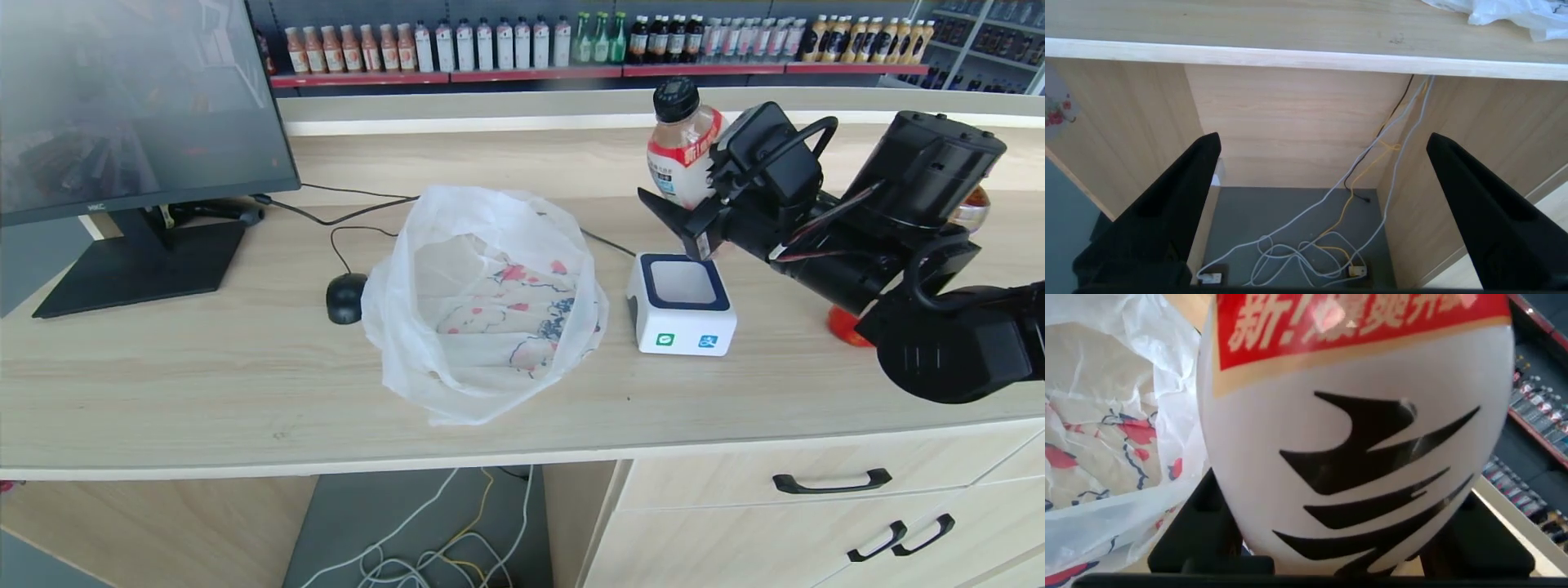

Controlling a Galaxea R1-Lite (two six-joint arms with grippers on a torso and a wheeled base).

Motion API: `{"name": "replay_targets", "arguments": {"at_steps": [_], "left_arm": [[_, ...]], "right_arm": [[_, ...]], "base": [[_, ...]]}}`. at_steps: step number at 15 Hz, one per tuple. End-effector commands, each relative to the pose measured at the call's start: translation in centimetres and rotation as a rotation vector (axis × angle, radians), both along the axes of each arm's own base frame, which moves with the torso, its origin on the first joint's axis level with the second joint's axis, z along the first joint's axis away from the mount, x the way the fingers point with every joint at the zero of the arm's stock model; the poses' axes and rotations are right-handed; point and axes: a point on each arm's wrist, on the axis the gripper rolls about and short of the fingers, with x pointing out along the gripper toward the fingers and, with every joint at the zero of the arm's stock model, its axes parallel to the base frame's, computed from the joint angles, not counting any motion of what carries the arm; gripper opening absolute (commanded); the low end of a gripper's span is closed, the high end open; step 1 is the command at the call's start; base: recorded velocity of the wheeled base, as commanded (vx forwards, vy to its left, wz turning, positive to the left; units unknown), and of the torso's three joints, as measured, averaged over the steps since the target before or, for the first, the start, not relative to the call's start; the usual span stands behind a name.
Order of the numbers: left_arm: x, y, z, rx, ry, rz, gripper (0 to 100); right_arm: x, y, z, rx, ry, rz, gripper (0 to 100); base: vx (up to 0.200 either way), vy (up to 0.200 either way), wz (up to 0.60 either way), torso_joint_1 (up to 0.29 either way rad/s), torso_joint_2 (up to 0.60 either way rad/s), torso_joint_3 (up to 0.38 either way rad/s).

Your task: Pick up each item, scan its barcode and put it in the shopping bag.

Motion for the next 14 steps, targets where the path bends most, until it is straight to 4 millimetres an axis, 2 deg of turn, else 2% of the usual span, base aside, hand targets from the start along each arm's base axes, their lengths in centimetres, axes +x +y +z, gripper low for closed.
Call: {"name": "replay_targets", "arguments": {"at_steps": [1,2,4,6,8,10,12,14], "left_arm": [[0.0,0.0,0.0,0.0,-0.001,0.0,100],[0.0,0.0,0.0,0.0,-0.001,0.0,100],[0.0,0.0,0.0,0.0,-0.001,0.0,100],[0.0,0.0,0.0,0.0,-0.001,0.0,100],[0.0,0.0,0.0,0.0,0.001,0.0,100],[0.0,0.0,0.0,0.0,-0.001,0.0,100],[0.0,0.0,0.0,0.0,-0.001,0.0,100],[0.0,0.0,0.0,0.0,0.001,0.0,100]], "right_arm": [[-0.1,-0.1,0.8,-0.003,-0.031,-0.002,0],[-0.2,-0.1,1.6,-0.025,-0.076,-0.01,0],[-0.4,0.0,1.7,-0.053,-0.096,-0.014,0],[-1.2,-0.2,2.6,-0.076,-0.14,-0.025,0],[-1.2,-0.6,2.2,-0.107,-0.147,-0.045,0],[-1.5,0.1,2.0,-0.157,-0.172,-0.046,0],[-1.7,-0.1,0.6,-0.257,-0.177,-0.073,0],[-2.0,-0.1,0.1,-0.349,-0.219,-0.088,0]], "base": [[0.0,0.0,0.0,0.0,0.0,0.0],[0.0,0.0,0.0,0.0,0.0,0.0],[0.0,0.0,0.0,0.0,0.0,0.0],[0.0,0.0,0.0,0.0,0.0,0.0],[0.0,0.0,0.0,0.0,0.0,0.0],[0.0,0.0,0.0,0.0,0.0,0.0],[0.0,0.0,0.0,0.0,0.0,0.0],[0.0,0.0,0.0,0.0,0.0,0.0]]}}
